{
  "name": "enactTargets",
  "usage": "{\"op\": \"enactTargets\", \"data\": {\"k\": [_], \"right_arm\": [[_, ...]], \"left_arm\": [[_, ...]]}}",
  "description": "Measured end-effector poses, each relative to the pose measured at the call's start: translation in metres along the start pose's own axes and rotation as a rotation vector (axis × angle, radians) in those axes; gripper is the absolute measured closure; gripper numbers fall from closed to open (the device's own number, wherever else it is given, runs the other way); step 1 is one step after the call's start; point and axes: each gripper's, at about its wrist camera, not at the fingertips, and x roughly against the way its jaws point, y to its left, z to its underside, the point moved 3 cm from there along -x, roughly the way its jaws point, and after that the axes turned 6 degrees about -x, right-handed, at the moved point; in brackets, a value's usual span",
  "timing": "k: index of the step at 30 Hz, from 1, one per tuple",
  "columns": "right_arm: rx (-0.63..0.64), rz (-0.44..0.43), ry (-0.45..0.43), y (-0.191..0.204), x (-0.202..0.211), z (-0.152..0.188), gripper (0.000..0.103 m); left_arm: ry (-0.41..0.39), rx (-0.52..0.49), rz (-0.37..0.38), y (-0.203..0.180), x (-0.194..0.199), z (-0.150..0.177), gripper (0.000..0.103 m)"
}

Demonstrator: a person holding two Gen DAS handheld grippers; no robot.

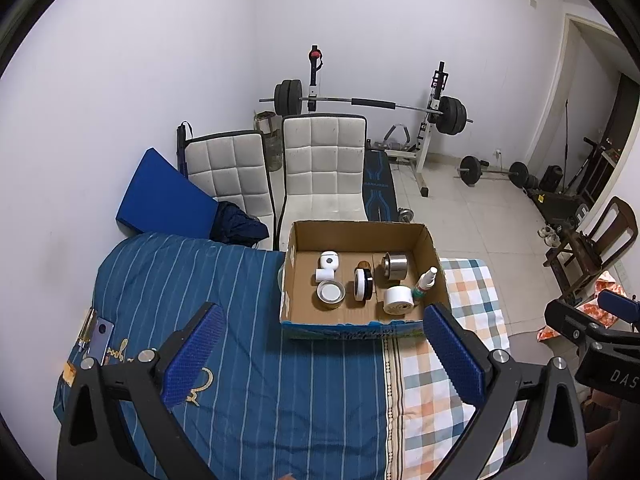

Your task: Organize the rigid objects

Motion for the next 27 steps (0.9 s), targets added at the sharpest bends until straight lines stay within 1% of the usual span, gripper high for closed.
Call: {"op": "enactTargets", "data": {"k": [27], "right_arm": [[0.001,0.003,-0.002,0.0031,0.0014,-0.0005,0.0]], "left_arm": [[-0.005,0.004,-0.013,0.003,0.0078,0.0021,0.0]]}}
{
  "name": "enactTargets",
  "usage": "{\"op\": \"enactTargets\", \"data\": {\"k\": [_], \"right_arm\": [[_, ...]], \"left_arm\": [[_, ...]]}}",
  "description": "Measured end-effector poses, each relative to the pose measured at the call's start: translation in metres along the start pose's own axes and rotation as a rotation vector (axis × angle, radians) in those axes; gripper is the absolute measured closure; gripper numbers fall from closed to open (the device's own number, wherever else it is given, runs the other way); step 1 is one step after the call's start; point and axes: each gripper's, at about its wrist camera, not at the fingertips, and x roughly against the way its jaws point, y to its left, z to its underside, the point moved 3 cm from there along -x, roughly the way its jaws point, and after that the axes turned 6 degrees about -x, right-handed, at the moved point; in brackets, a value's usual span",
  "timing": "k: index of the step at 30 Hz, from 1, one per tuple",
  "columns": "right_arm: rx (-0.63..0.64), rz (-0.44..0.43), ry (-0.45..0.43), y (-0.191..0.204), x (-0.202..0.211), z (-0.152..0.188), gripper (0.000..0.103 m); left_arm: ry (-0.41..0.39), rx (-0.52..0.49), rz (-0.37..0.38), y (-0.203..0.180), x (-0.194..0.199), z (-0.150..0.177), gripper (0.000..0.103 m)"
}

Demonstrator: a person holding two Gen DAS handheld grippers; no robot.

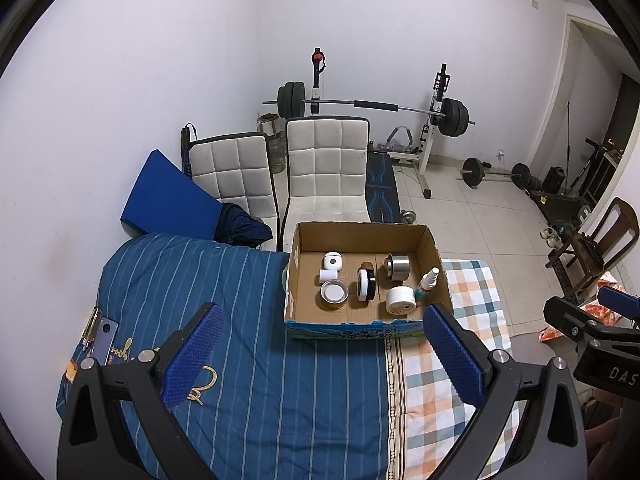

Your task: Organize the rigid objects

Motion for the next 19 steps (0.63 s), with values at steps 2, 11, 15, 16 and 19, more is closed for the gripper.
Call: {"op": "enactTargets", "data": {"k": [2,11,15,16,19], "right_arm": [[0.002,-0.001,-0.001,-0.0002,0.0,0.0002,0.0],[0.003,0.003,-0.002,0.0004,0.0003,0.0,0.0],[0.005,0.001,-0.002,0.0003,0.0001,-0.0002,0.0],[0.005,0.0,-0.001,0.0004,0.0001,-0.0002,0.0],[0.004,0.0,-0.001,0.0005,0.0001,-0.0003,0.0]], "left_arm": [[0.0,0.0,0.001,-0.0001,0.0001,0.0,0.0],[-0.002,-0.001,0.004,-0.0001,0.003,-0.0026,0.0],[-0.004,-0.003,0.007,-0.0007,0.0044,-0.0037,0.0],[-0.006,-0.003,0.007,-0.0006,0.0045,-0.0036,0.0],[-0.009,-0.003,0.011,-0.0012,0.0054,-0.0049,0.0]]}}
